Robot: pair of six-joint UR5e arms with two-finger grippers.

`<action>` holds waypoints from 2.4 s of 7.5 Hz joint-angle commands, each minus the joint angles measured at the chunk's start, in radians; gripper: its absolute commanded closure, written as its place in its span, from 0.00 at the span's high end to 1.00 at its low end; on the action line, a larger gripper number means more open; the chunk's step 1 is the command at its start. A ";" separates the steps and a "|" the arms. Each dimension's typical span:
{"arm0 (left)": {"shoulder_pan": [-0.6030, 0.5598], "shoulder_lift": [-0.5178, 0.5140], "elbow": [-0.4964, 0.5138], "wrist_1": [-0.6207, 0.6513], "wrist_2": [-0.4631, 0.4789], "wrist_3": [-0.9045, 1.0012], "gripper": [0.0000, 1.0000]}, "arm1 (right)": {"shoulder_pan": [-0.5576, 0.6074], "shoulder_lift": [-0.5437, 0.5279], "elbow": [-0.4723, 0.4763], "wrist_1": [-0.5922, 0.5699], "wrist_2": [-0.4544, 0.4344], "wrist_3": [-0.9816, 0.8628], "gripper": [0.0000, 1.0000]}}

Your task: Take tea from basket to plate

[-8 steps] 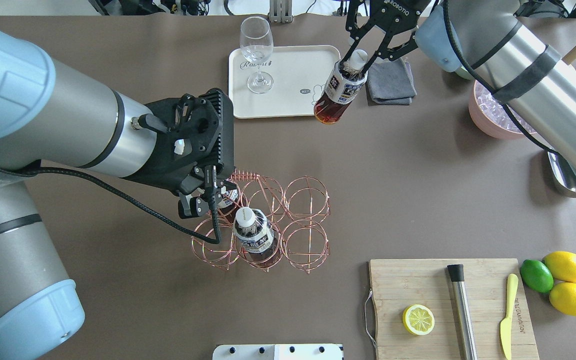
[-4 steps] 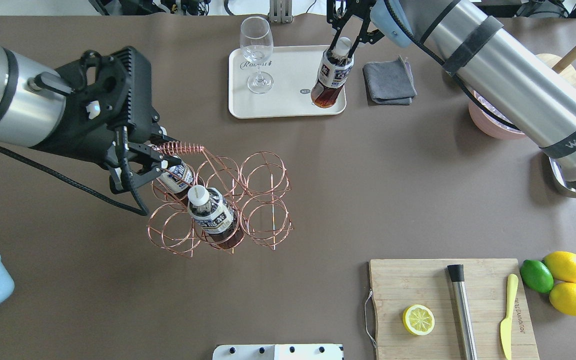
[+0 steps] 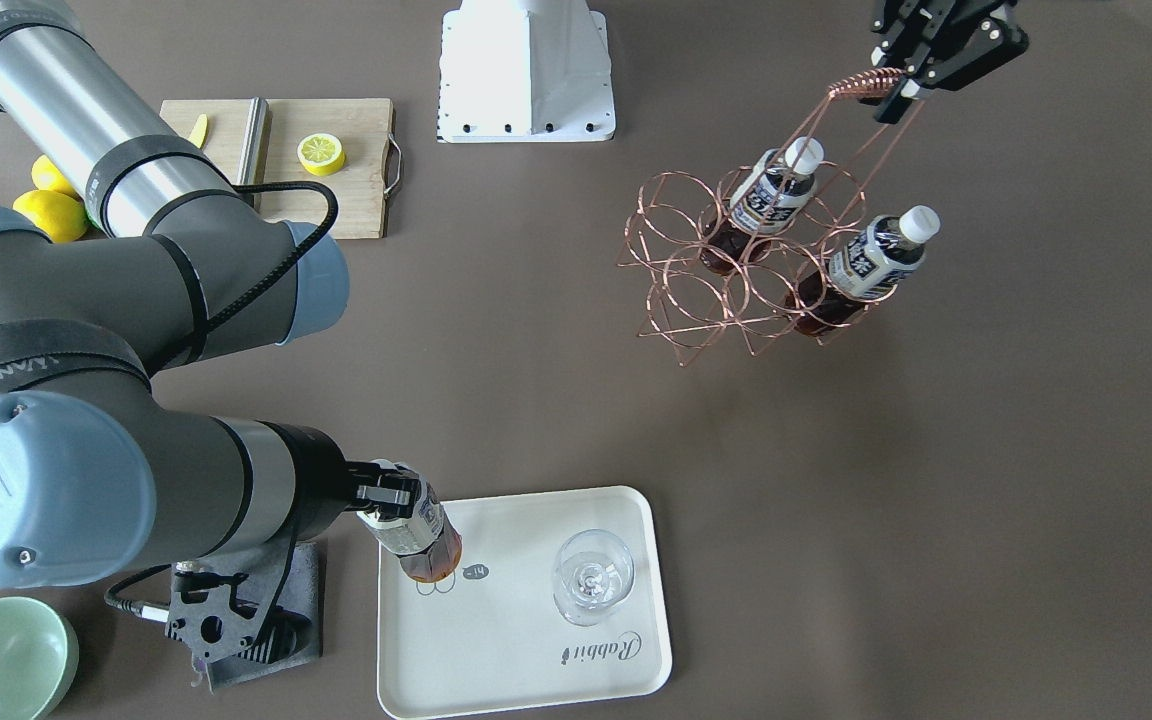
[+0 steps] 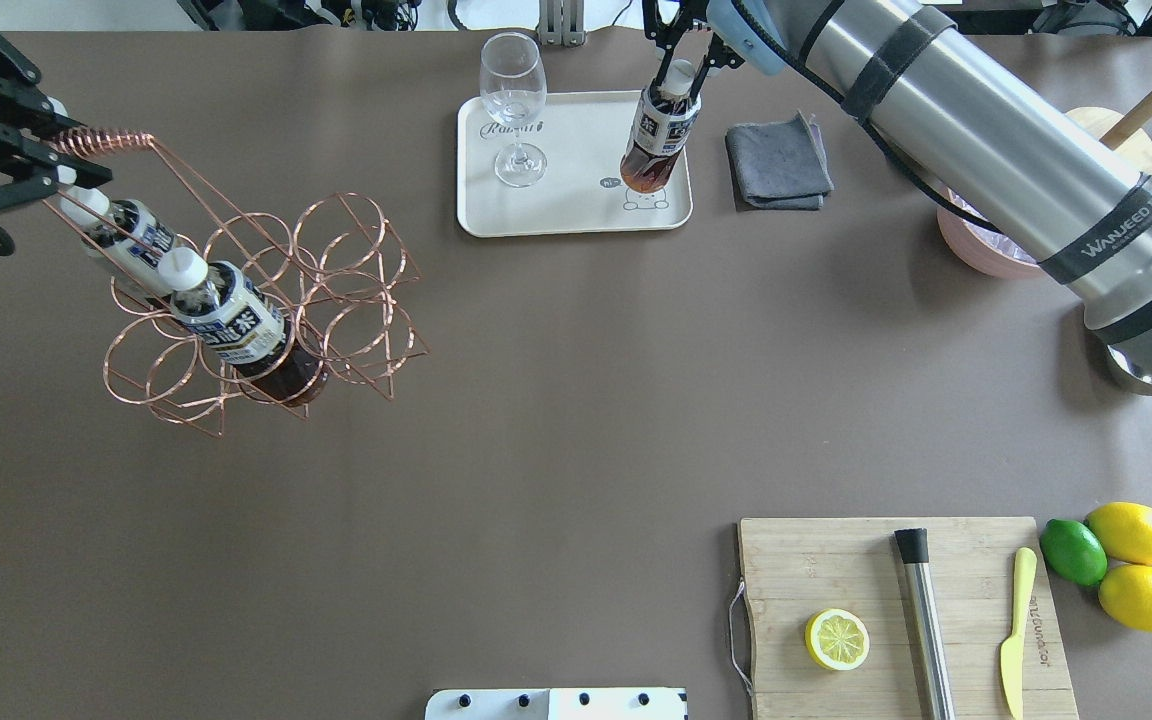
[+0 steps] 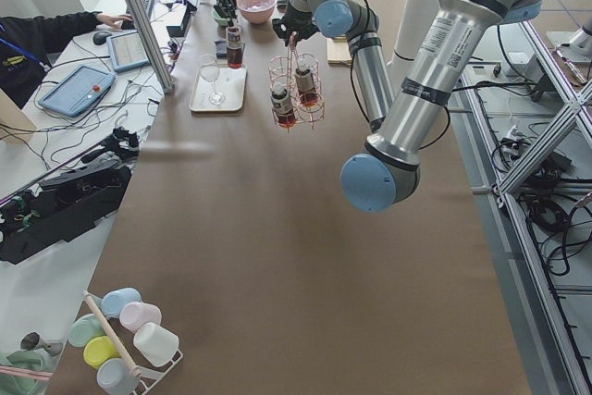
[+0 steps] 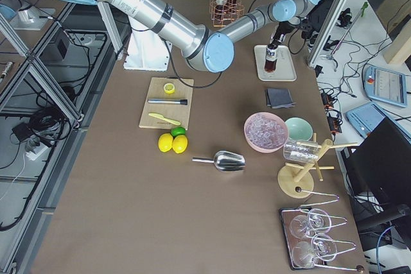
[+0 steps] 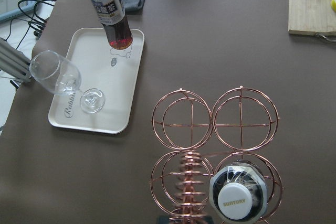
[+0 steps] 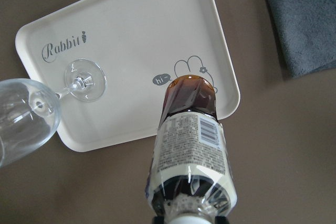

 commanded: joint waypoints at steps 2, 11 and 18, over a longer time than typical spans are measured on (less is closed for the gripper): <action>-0.286 0.053 0.197 0.000 -0.010 0.279 0.00 | -0.006 0.071 -0.122 0.067 -0.076 -0.124 0.00; -0.377 -0.130 0.799 -0.359 0.060 0.522 0.00 | -0.047 0.117 -0.189 0.088 -0.192 -0.305 0.39; -0.283 -0.240 0.995 -0.505 0.182 0.548 0.00 | -0.034 0.108 -0.143 0.081 -0.187 -0.331 0.83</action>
